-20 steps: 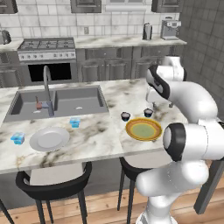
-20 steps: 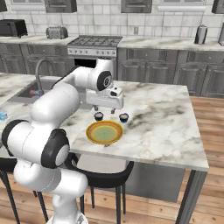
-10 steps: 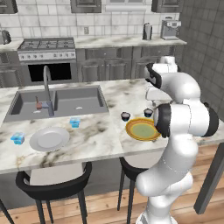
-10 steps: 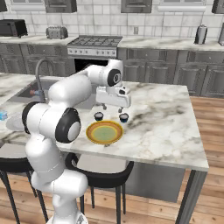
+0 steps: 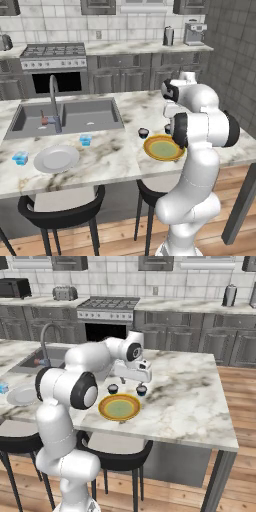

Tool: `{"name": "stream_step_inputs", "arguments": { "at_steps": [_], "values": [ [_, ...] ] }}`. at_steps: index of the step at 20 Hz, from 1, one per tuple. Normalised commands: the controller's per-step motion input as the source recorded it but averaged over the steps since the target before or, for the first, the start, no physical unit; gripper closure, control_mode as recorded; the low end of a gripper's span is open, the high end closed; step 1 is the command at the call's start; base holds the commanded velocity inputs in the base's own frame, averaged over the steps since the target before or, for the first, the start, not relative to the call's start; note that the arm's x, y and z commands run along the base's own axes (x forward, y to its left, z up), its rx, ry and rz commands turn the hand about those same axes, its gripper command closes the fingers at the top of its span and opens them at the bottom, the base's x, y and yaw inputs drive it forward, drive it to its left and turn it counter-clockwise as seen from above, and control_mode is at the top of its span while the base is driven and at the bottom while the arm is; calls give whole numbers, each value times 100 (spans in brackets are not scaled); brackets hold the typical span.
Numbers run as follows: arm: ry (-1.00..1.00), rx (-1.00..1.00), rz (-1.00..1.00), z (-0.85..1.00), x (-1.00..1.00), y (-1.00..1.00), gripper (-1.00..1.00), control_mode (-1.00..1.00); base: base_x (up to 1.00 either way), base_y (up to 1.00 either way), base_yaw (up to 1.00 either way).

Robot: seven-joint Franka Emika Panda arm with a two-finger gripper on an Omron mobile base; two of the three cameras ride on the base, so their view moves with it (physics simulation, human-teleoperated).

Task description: Place two yogurt containers on each plate.

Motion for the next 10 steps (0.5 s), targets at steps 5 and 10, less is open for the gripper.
{"name": "stream_step_inputs", "arguments": {
  "at_steps": [5, 10],
  "values": [
    [-19, -2, -9, -38, 27, 0, -100, -100, 0, 0, 0],
    [-3, -1, -8, -11, 30, 0, -100, -100, 0, 0, 0]
  ]
}}
